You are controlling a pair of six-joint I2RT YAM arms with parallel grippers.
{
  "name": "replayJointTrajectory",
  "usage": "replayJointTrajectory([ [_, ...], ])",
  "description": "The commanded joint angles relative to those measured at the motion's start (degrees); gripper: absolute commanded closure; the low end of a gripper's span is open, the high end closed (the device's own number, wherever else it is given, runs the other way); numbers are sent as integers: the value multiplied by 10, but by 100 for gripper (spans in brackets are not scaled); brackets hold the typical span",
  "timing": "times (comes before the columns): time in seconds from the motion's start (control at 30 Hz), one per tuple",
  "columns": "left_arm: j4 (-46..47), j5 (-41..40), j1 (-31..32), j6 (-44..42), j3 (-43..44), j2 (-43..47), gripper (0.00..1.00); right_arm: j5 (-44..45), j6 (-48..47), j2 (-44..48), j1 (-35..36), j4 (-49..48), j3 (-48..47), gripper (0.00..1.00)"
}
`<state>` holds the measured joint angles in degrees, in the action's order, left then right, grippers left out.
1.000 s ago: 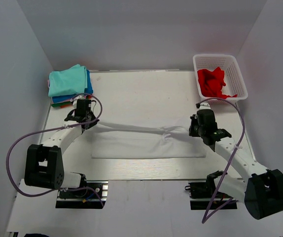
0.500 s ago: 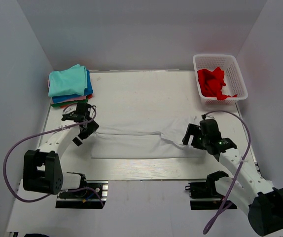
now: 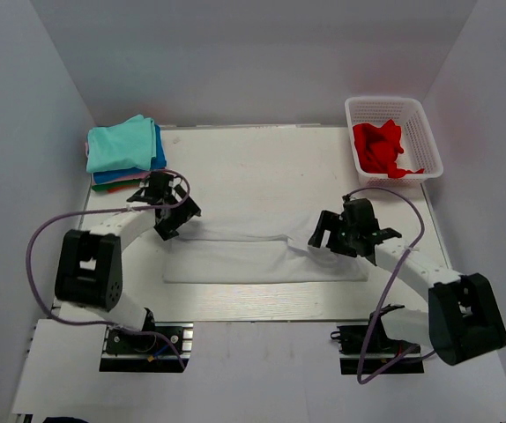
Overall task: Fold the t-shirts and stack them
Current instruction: Rotate the tshirt 90 degrees
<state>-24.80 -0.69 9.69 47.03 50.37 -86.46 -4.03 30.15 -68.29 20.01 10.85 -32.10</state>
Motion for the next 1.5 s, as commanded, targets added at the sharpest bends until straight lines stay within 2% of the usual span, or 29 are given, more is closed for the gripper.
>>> replayJointTrajectory([
  [0.0, 49, 56, 20, -14, 6, -59, 0, 4, 21, -26, -1, -6, -9, 10],
  [0.17, -17, 17, 31, -14, -2, -86, 0, 31, 45, -82, -2, 20, -9, 10],
  [0.37, -91, 0, 49, 0, -91, -10, 0, 80, 57, -182, -9, 46, -65, 10],
  [0.47, -115, 35, 68, 13, -147, 47, 0, 75, 47, -267, -10, 37, -141, 10],
  [0.5, -115, 58, 74, 13, -175, 57, 0, 72, 33, -298, -11, 24, -194, 10],
  [0.6, -80, 110, 102, 24, -226, 70, 0, 61, -3, -389, -9, 25, -305, 10],
  [0.7, -27, 142, 148, 44, -247, 63, 0, 9, -47, -463, -1, 21, -400, 11],
  [0.73, -17, 142, 176, 49, -247, 63, 0, -57, -51, -510, -1, 16, -432, 12],
  [0.8, 20, 151, 203, 49, -238, 44, 0, -89, -62, -533, 3, -4, -457, 12],
  [0.83, 29, 151, 231, 57, -228, 38, 0, -90, -62, -567, 11, 0, -506, 12],
  [0.9, 34, 145, 258, 69, -215, 18, 0, -93, -85, -601, 13, 25, -545, 10],
  [0.93, 27, 140, 283, 75, -202, 12, 0, -102, -97, -632, 19, 41, -622, 10],
  [1.0, 6, 133, 305, 82, -196, 7, 0, -101, -113, -672, 22, 96, -703, 10],
  [1.07, -25, 117, 340, 96, -179, 7, 0, -83, -128, -715, 29, 110, -765, 10],
  [1.17, -125, 91, 384, 129, -159, 41, 0, -51, -141, -744, 31, 166, -863, 10],
  [1.23, -183, 79, 402, 141, -142, 73, 0, -41, -158, -735, 32, 161, -866, 10],
  [1.33, -205, 69, 424, 135, -86, 142, 0, -67, -192, -707, 36, 136, -861, 10],
  [1.47, -211, 54, 437, 47, 6, 169, 0, -82, -229, -659, 51, 112, -847, 10],
])
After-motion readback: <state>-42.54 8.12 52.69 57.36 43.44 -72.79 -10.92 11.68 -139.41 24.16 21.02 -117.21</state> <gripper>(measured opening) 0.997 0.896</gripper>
